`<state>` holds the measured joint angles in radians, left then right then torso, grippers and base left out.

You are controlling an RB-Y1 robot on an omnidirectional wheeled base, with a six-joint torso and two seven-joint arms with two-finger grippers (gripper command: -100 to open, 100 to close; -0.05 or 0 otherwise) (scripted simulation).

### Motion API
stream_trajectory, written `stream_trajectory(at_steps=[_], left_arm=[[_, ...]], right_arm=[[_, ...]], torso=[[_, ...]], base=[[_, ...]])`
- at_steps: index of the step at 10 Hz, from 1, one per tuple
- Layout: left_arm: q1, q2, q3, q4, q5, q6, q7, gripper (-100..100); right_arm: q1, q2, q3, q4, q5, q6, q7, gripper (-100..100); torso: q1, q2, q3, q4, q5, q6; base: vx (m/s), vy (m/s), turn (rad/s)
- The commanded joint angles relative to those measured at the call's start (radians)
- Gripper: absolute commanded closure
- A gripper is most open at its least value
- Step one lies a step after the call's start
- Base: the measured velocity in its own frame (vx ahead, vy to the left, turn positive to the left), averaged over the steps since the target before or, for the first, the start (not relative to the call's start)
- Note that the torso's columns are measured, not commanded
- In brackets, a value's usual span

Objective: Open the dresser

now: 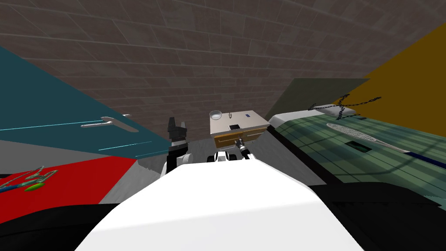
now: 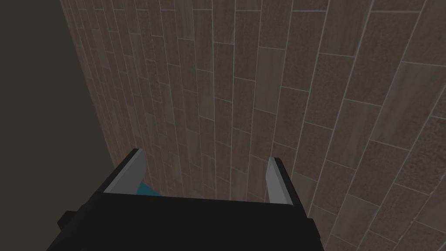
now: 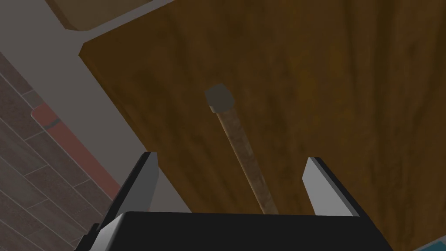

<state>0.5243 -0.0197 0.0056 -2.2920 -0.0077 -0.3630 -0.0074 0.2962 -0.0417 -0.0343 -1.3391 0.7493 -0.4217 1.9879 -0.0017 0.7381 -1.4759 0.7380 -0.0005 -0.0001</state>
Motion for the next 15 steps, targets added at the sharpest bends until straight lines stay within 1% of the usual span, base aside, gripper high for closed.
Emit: stream_trajectory(at_steps=[1,3,4,6,9,10,12,13,15], left_arm=[[0.0,0.0,0.0,0.0,0.0,0.0,0.0,0],[0.0,0.0,0.0,0.0,0.0,0.0,0.0,0],[0.0,0.0,0.0,0.0,0.0,0.0,0.0,0],[0.0,0.0,0.0,0.0,0.0,0.0,0.0,0],[0.0,0.0,0.0,0.0,0.0,0.0,0.0,0],[-0.001,0.0,0.0,0.0,0.0,0.0,0.0,0],[0.0,0.0,0.0,0.0,0.0,0.0,0.0,0],[0.0,0.0,0.0,0.0,0.0,0.0,0.0,0],[0.0,0.0,0.0,0.0,0.0,0.0,0.0,0]], right_arm=[[-0.005,0.018,-0.003,0.013,0.001,-0.004,0.013,-100],[-0.007,0.021,-0.005,0.016,0.002,-0.005,0.017,-100],[-0.007,0.022,-0.005,0.016,0.002,-0.004,0.018,100],[-0.003,0.016,0.001,0.002,0.003,0.002,0.01,100],[0.004,0.009,0.011,-0.019,0.005,0.012,-0.001,100],[0.008,0.011,0.009,-0.004,0.006,0.015,0.004,100],[0.017,0.009,0.016,-0.017,0.007,0.011,0.002,100],[0.013,0.002,0.024,-0.025,0.012,0.049,-0.014,-100],[-0.001,-0.017,0.043,-0.063,0.018,0.111,-0.052,-100]], torso=[[0.0,0.0,0.0,0.0,0.0,0.0],[0.001,-0.005,-0.002,-0.001,0.0,0.0],[0.001,-0.002,-0.002,-0.001,0.0,0.0],[0.001,0.011,0.005,0.006,0.003,0.003],[0.004,0.012,0.006,0.007,0.004,0.001],[0.003,0.01,0.005,0.008,0.004,0.001],[0.005,0.001,-0.001,0.004,0.004,0.001],[0.004,0.004,0.001,0.005,0.003,0.001],[0.003,-0.003,-0.001,0.004,0.003,-0.001]], base=[[-0.001,0.014,-0.003],[0.076,0.017,0.009],[0.009,0.002,0.0],[-0.129,-0.012,0.006],[-0.216,-0.016,-0.016],[-0.111,-0.023,0.004],[-0.136,-0.02,-0.024],[-0.093,-0.025,0.058],[-0.058,-0.012,0.115]])
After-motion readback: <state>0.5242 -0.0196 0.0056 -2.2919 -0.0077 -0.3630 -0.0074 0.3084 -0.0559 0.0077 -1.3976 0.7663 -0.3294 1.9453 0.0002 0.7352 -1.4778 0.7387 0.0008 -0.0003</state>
